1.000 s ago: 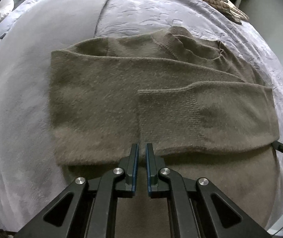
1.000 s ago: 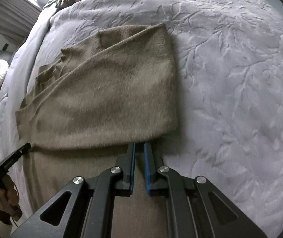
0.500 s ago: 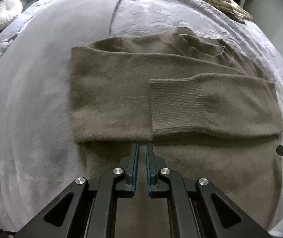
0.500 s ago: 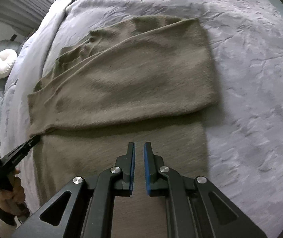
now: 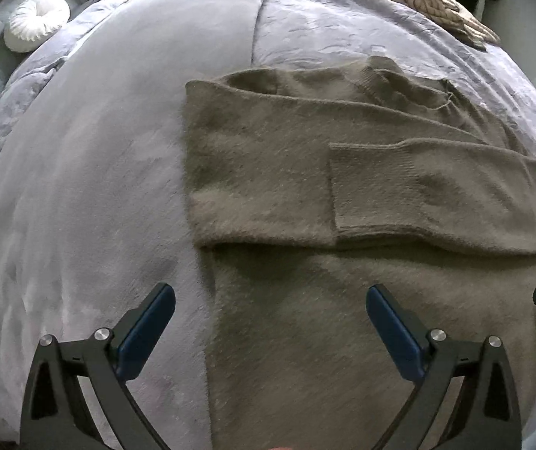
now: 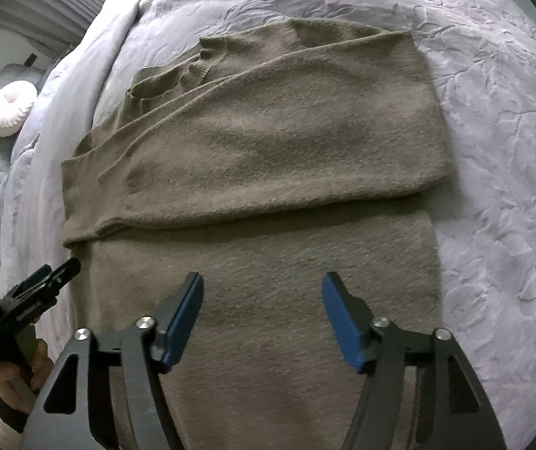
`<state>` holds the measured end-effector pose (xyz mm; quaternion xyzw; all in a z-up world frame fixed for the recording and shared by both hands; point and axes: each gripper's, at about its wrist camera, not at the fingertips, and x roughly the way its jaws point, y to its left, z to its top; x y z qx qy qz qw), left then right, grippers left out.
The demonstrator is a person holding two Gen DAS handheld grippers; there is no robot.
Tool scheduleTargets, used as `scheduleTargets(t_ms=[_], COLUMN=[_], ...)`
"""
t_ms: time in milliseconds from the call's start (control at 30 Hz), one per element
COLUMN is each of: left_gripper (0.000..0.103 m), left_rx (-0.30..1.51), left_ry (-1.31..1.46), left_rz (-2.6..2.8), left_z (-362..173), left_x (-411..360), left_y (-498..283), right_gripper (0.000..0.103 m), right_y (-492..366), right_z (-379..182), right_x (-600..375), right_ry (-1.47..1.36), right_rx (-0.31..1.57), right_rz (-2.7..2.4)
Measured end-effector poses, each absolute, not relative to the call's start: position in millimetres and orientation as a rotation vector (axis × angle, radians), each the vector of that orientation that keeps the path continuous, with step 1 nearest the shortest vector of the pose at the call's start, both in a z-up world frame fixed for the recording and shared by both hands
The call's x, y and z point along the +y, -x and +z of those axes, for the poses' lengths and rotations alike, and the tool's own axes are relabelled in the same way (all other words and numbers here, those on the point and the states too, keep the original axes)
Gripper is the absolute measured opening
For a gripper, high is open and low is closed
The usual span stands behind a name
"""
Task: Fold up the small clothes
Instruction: 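Open both tools and lift them off the folded sweater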
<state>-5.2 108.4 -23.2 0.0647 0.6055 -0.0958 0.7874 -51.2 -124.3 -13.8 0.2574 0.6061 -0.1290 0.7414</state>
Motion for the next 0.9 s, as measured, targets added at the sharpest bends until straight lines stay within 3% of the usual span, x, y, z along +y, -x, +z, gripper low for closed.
scheduleTargets(t_ms=[133, 200, 900], left_gripper=[0.102, 0.102, 0.102], left_rx=[1.330, 1.338, 1.385], left_ry=[-0.123, -0.124, -0.134], left_rz=[-0.206, -0.202, -0.297], left_z=[-26.4, -26.9, 2.1], left_x=[114.8, 117.9, 151.3], left_y=[5.7, 7.0, 38.4], right_gripper=[0.085, 0.103, 0.103], right_y=[50.1, 49.0, 70.6], right_z=[-5.8, -1.8, 11.8], right_x=[-113.7, -107.1, -86.2], right_ry=[-0.484, -0.430, -0.696], right_rx=[1.291, 1.278, 1.347], right_rz=[-0.310, -0.318, -0.300])
